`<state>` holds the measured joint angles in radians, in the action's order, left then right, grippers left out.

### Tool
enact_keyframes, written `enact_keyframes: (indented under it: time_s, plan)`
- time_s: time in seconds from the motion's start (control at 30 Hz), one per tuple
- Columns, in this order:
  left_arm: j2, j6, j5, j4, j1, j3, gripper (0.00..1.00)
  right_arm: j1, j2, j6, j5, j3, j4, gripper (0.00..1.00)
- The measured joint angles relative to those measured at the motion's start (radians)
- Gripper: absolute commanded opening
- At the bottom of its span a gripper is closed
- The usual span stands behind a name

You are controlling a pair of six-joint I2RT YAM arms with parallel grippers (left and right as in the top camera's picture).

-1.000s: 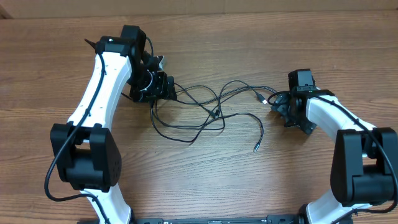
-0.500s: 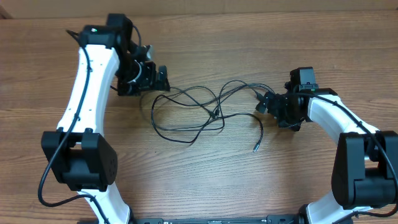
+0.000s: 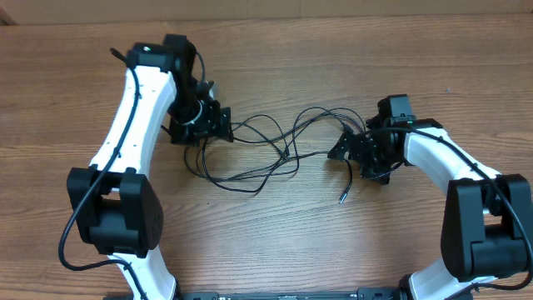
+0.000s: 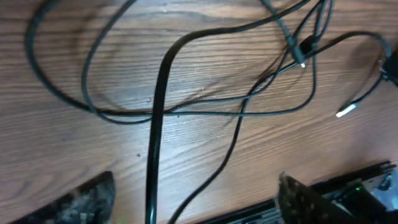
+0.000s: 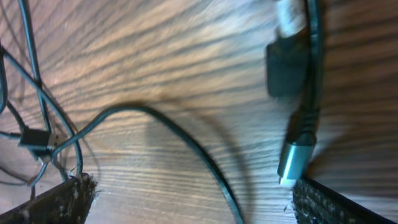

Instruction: Untangle cables

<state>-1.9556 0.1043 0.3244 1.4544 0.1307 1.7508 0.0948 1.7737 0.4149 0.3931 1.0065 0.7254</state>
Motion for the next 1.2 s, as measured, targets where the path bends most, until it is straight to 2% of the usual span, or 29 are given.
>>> enact_keyframes:
  time_s: [0.03, 0.07, 0.17, 0.3, 0.33, 0.37, 0.6, 0.7, 0.93, 1.03, 1.1, 1.2]
  plan:
    - [0.000, 0.003, -0.001, -0.014, 0.003, -0.021, 0.57, 0.006, 0.000, 0.000, 0.003, -0.001, 0.001, 1.00]
    - [0.000, 0.004, -0.003, -0.024, 0.006, -0.037, 0.52, 0.011, 0.000, 0.000, 0.003, -0.001, 0.000, 1.00]
    - [0.000, 0.014, -0.007, -0.073, 0.011, -0.102, 0.51, 0.020, 0.000, 0.000, 0.003, -0.001, 0.000, 1.00]
    - [0.000, 0.039, -0.008, -0.170, 0.019, -0.211, 0.37, 0.030, 0.000, 0.000, 0.003, -0.001, 0.000, 1.00]
    - [0.000, 0.045, -0.008, -0.208, 0.026, -0.249, 0.25, 0.032, 0.000, 0.000, 0.003, -0.001, 0.000, 1.00]
    - [0.000, 0.050, -0.007, -0.228, 0.033, -0.273, 0.04, 0.034, 0.000, 0.000, 0.003, -0.001, -0.001, 1.00]
    - [0.000, 0.054, -0.008, -0.376, 0.074, -0.423, 0.04, 0.039, 0.000, 0.045, 0.039, -0.005, 0.040, 1.00]
    - [0.000, 0.054, -0.010, -0.442, 0.079, -0.432, 0.04, 0.041, 0.000, 0.061, 0.058, -0.011, 0.085, 1.00]
    - [0.000, 0.054, -0.014, -0.713, 0.064, -0.432, 0.04, 0.044, 0.015, 0.066, 0.073, -0.025, 0.240, 1.00]
    - [0.000, 0.054, -0.016, -0.777, 0.055, -0.432, 0.04, 0.044, 0.019, 0.063, 0.083, -0.031, 0.249, 1.00]
    - [0.000, 0.054, -0.027, -0.787, 0.048, -0.432, 0.04, 0.044, 0.019, 0.064, 0.109, -0.033, 0.236, 0.89]
    - [0.000, 0.054, -0.060, -0.784, 0.039, -0.432, 0.04, 0.045, 0.025, 0.058, 0.198, -0.042, 0.116, 0.57]
